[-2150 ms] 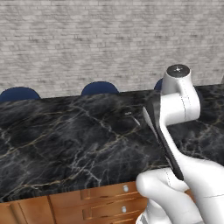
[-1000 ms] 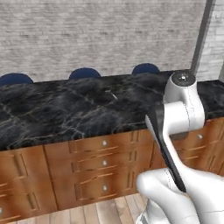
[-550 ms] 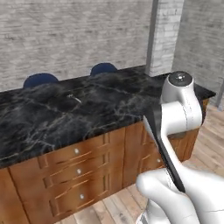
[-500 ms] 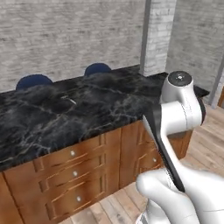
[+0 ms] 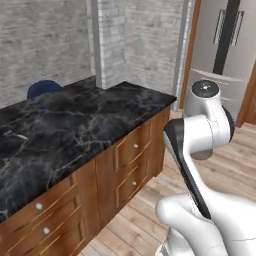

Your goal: Pick the jar and jar from the dining table and place them in the open cabinet. Close the cabinet after placing the objects.

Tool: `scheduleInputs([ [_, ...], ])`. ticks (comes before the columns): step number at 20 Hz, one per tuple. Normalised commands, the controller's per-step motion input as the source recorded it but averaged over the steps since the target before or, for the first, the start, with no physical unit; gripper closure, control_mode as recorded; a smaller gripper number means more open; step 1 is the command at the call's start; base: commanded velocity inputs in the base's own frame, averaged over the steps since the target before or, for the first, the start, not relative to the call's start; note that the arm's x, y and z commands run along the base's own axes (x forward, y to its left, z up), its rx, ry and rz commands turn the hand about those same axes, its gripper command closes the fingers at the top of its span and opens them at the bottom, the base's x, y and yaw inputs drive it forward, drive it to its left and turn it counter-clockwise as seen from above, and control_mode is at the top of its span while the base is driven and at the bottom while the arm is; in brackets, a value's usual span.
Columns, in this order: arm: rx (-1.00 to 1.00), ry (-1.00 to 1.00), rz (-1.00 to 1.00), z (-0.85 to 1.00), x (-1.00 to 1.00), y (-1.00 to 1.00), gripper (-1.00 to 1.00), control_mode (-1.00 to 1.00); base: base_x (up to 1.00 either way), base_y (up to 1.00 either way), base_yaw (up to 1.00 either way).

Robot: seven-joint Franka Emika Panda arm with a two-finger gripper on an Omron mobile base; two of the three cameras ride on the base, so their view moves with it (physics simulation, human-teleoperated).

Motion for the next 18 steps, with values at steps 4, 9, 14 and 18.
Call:
scheduleInputs([
  [4, 0.00, 0.00, 0.00, 0.00, 0.00, 0.00, 1.00, 1.00, 0.18, -0.28, -0.51],
  [9, 0.00, 0.00, 0.00, 0.00, 0.00, 0.00, 1.00, 1.00, 0.21, -0.21, -0.45],
  [14, 0.00, 0.00, 0.00, 0.00, 0.00, 0.00, 1.00, 1.00, 0.22, -0.07, -0.45],
  [18, 0.00, 0.00, 0.00, 0.00, 0.00, 0.00, 1.00, 1.00, 0.21, -0.10, -0.47],
])
